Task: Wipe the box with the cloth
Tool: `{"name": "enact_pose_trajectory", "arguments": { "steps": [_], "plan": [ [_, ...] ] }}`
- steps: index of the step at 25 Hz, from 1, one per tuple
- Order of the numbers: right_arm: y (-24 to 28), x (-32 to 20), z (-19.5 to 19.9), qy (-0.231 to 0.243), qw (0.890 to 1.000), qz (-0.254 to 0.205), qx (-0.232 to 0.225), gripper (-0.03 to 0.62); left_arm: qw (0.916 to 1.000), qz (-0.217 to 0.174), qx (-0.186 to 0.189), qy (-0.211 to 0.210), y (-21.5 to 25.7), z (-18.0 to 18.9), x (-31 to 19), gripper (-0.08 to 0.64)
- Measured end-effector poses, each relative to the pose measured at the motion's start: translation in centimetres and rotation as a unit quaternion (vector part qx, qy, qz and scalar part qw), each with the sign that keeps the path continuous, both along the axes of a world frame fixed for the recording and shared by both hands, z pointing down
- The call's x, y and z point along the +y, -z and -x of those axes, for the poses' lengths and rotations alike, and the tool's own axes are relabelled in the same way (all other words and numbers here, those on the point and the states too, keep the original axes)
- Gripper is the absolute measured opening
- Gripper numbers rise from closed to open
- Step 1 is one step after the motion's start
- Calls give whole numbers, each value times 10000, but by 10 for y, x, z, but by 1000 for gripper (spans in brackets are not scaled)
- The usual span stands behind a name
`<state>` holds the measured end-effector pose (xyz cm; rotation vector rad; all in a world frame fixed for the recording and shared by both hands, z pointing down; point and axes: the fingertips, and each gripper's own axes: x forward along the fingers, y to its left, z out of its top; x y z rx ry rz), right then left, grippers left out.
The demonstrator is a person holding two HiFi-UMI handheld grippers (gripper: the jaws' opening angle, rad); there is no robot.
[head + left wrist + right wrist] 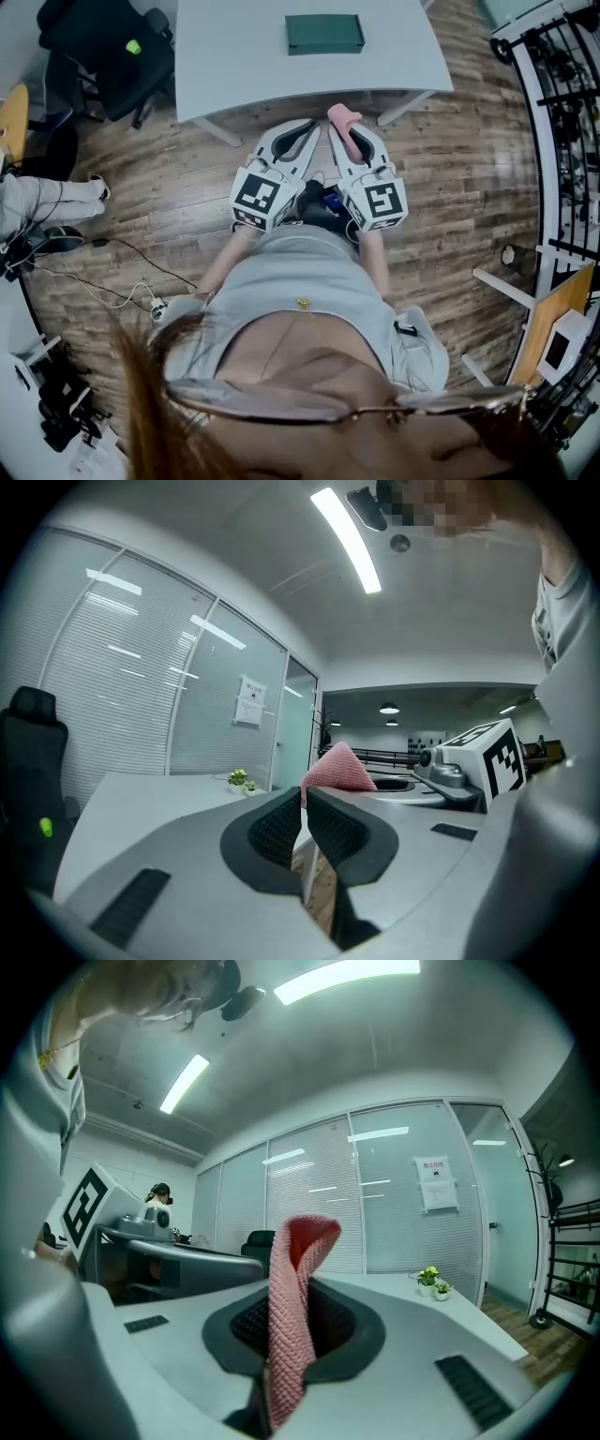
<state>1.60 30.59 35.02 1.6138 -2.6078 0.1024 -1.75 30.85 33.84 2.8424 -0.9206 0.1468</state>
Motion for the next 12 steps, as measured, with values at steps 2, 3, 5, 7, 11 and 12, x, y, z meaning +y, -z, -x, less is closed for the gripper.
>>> {"name": "enact_pose_trajectory", "arguments": {
  "steps": [2,3,5,7,11,12],
  "plan": [
    [3,-17,-8,56,10000,-1,11,43,10000,2,10,56,2,-8,-17,41],
    [4,-25,-13,81,10000,-5,8,43,10000,-3,8,77,3,-13,-26,41],
    [5,-42,-23,122,9999,-12,-11,43,9999,-7,-8,112,2,-23,-42,41],
    [4,-58,-29,169,9999,-8,-26,43,9999,6,-22,156,0,-29,-58,41],
    [3,-85,-39,312,9995,-32,-28,43,9996,56,-26,259,-4,-42,-85,41],
    [3,-90,-42,345,9994,-36,-28,43,9996,53,-32,280,-5,-46,-90,41]
  ]
}}
